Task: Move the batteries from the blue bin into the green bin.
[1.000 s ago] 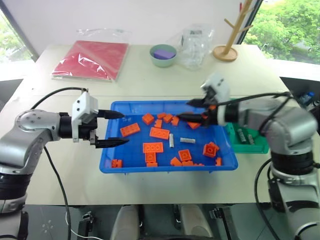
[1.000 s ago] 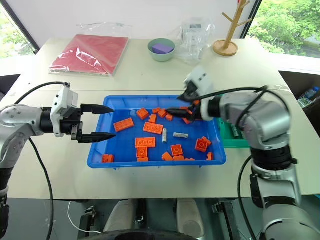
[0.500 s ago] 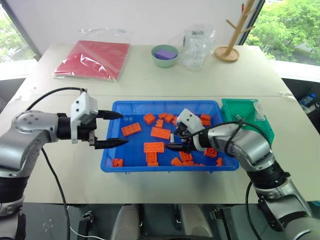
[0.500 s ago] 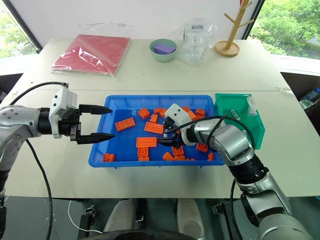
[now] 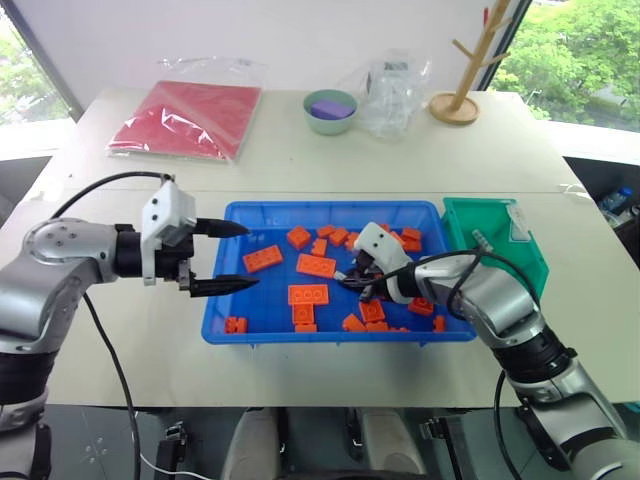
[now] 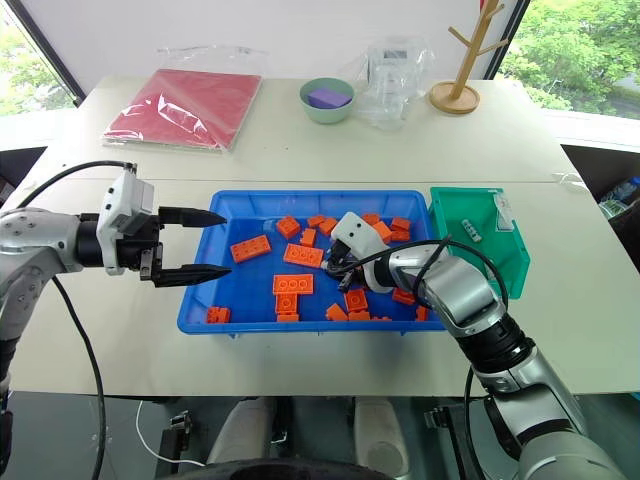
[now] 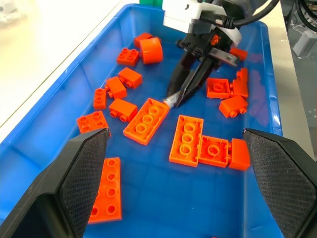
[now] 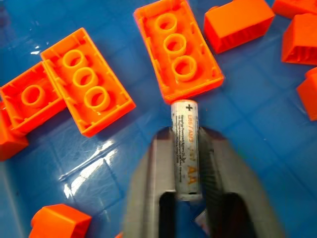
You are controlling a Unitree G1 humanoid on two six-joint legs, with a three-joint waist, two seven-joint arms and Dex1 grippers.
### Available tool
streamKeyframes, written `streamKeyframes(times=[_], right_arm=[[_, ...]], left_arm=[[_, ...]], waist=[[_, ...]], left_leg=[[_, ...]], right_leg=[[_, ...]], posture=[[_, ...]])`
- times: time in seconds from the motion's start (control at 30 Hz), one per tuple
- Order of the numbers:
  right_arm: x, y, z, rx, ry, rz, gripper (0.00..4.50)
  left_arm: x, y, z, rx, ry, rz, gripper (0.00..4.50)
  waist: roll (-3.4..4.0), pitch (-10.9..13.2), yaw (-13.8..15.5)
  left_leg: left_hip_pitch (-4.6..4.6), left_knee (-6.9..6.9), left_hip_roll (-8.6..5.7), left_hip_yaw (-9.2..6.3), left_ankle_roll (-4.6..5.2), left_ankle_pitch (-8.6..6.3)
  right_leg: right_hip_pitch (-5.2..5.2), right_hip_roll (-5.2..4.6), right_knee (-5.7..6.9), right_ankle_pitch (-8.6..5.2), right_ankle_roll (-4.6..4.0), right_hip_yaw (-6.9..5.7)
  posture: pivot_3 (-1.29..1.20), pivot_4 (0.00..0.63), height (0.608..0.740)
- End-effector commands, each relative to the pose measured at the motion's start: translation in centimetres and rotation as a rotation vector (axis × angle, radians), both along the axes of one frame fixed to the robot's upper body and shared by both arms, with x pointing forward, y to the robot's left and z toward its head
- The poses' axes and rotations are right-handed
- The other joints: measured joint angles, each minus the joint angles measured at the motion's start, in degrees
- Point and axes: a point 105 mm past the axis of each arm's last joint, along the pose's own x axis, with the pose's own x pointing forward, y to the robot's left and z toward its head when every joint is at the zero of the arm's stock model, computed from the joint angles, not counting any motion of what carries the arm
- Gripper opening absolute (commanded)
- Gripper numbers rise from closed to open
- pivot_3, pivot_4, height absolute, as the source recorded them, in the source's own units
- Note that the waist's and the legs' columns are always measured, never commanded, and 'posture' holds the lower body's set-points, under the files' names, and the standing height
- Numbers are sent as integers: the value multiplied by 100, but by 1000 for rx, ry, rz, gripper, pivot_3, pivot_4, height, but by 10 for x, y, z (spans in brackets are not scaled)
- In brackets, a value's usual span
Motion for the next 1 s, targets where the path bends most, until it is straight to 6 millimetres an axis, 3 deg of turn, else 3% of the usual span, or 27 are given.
streamKeyframes(times=[0.03, 0.17, 0.27, 0.33, 0.47, 0.63, 0.7, 0.8, 0.87, 0.97, 1.0], right_arm=[[-3, 8, 21, 62, -24, 24, 29], [4, 3, 73, 193, -71, -15, 29], [12, -30, 117, 257, -138, -117, 29], [13, -59, 131, 239, -170, -194, 29], [6, -127, 139, 124, -216, -384, 29], [-8, -175, 121, 60, -188, -543, 29], [-9, -183, 111, 42, -183, -584, 29], [-10, -184, 105, 26, -193, -583, 1524], [-6, -180, 113, 13, -241, -552, 2468], [-4, -164, 132, 51, -309, -456, 2468], [-6, -150, 138, 74, -321, -372, 2468]], left_arm=[[1, -3, 8, -6, -42, -21, 4500], [1, -4, 6, -10, -39, -33, 4500], [2, -6, 4, -13, -34, -45, 4500], [3, -8, 2, -16, -32, -54, 4500], [5, -12, -1, -25, -28, -75, 4500], [7, -17, -2, -34, -27, -102, 4500], [8, -19, -2, -37, -29, -112, 4500], [9, -22, -1, -40, -33, -126, 4500], [10, -23, 0, -41, -36, -129, 4500], [10, -24, 1, -43, -40, -131, 4500], [10, -24, 2, -45, -42, -130, 4500]], waist=[[0, 0, 1], [2, 1, -7], [2, 1, 23], [-4, -2, 66], [-5, -3, 160], [-5, -3, 102], [-5, -3, 55], [-3, -3, -6], [-3, -3, -19], [-1, -2, -22], [-1, -2, -16]], left_leg=[[0, 0, 0, 0, 0, 0], [0, 0, 0, 1, 0, 0], [-1, 0, 1, 0, 0, 0], [-2, 0, 0, -3, 0, 0], [-10, -4, -4, 0, 6, -5], [-17, -3, -3, 1, 9, -6], [-13, -2, -2, -1, 9, -5], [-7, 0, -3, -2, 9, -5], [-1, 0, -3, 2, 9, -5], [0, -1, -2, 3, 9, -5], [0, -1, -2, 2, 9, -5]], right_leg=[[0, 0, 0, 0, 0, 0], [-1, 0, 1, 1, 1, 1], [-2, 0, 2, 1, 2, 1], [1, -4, 0, 1, 1, -5], [8, -14, -25, -1, -2, -13], [9, -7, -49, 0, -1, -5], [12, -4, -47, 0, 0, -4], [13, -1, -38, 1, 0, 0], [13, 0, -32, 1, 1, 8], [9, 2, -28, 1, 1, 11], [8, 3, -27, 1, 1, 11]], posture=[[0, 150, 736], [0, 150, 736], [0, 150, 736], [0, 150, 736], [0, 150, 736], [0, 150, 736], [0, 150, 736], [0, 150, 736], [0, 150, 736], [0, 150, 736], [0, 150, 736]])
